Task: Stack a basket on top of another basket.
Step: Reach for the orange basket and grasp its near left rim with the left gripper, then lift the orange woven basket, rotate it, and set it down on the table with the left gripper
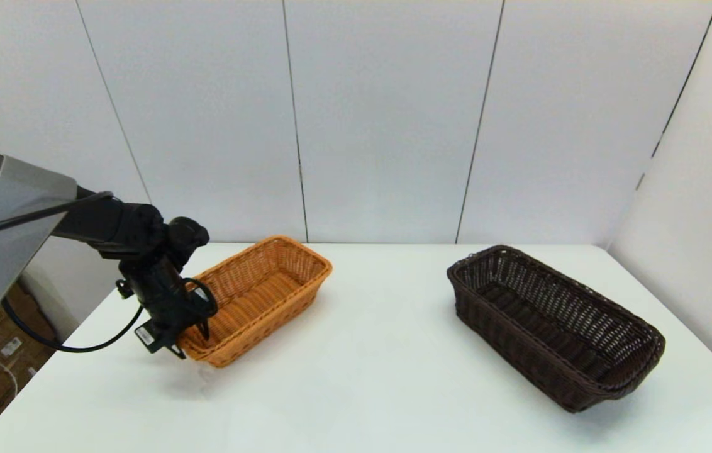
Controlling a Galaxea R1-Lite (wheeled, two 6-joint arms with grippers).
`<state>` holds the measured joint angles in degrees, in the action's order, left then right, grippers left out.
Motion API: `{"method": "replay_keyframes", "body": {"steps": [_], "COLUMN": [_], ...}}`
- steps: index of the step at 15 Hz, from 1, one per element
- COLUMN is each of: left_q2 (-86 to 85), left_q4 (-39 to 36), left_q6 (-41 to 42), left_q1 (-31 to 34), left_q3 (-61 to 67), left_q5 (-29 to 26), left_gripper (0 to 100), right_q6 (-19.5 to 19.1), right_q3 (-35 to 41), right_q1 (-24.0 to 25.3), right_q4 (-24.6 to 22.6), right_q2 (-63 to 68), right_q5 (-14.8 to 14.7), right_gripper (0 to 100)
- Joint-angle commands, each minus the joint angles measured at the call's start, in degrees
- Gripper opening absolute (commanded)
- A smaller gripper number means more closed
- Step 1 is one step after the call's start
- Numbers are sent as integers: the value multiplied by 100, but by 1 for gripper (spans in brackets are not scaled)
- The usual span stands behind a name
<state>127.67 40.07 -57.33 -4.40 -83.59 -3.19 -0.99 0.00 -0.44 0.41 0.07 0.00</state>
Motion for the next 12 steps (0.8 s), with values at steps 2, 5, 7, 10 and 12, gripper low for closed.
{"method": "replay_keyframes", "body": {"steps": [2,5,7,10,12], "left_q2": [-234,-480,-858,-1552,-1825], "left_q4": [10,-52,-456,-1353,-1379], "left_q6": [-24,-15,-6,346,416], "left_q1": [-43,-114,-122,-140,-158], "left_q3": [141,370,651,1301,1354], "left_q5": [-146,-199,-436,-850,-1104], "left_gripper": [0,0,0,0,0], "right_q6": [-7,-7,-7,-7,-7], "right_q3": [0,0,0,0,-9], "right_q1": [0,0,0,0,0], "right_q4": [-15,-6,-6,-6,-6], "right_q2": [1,1,1,1,1], "right_q5": [0,0,0,0,0], "right_gripper": [100,100,100,100,100]}}
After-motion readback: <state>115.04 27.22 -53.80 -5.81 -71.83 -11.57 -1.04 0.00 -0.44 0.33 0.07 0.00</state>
